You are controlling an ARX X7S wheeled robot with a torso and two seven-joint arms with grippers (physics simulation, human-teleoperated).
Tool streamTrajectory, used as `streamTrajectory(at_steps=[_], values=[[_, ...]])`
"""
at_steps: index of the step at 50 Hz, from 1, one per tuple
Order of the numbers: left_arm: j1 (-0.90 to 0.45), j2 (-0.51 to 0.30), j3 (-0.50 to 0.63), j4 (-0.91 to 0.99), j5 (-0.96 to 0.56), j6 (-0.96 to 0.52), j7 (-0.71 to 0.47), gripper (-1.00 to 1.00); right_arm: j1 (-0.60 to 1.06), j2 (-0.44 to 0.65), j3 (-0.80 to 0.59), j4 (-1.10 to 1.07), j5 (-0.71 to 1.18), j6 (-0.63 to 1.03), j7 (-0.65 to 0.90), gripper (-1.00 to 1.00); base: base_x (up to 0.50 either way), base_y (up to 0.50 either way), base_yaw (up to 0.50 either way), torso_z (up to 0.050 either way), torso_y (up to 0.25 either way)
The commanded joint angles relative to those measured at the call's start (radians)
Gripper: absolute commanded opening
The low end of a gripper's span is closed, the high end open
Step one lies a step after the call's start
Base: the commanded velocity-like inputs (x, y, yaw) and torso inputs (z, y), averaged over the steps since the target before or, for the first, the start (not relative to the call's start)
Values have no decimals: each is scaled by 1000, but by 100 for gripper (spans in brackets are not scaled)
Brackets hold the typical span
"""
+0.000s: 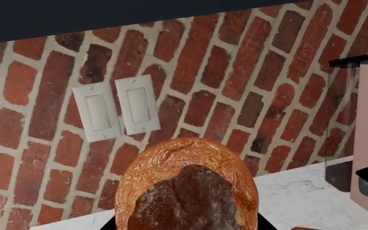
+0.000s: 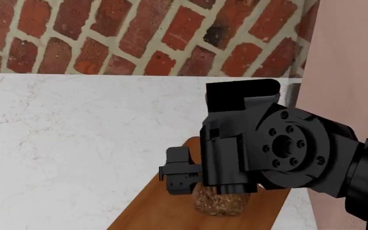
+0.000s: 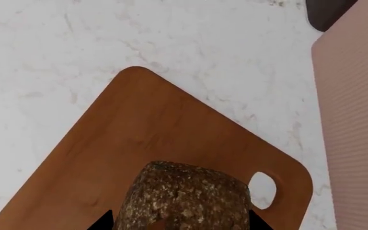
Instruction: Place all breads on the cutting board.
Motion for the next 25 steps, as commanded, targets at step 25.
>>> streamTrajectory(at_steps=[25], values=[[-13,-6,15,6,-21,25,-20,-100,197,104,79,-166,0,65,70,100,0,0,0,0,0]])
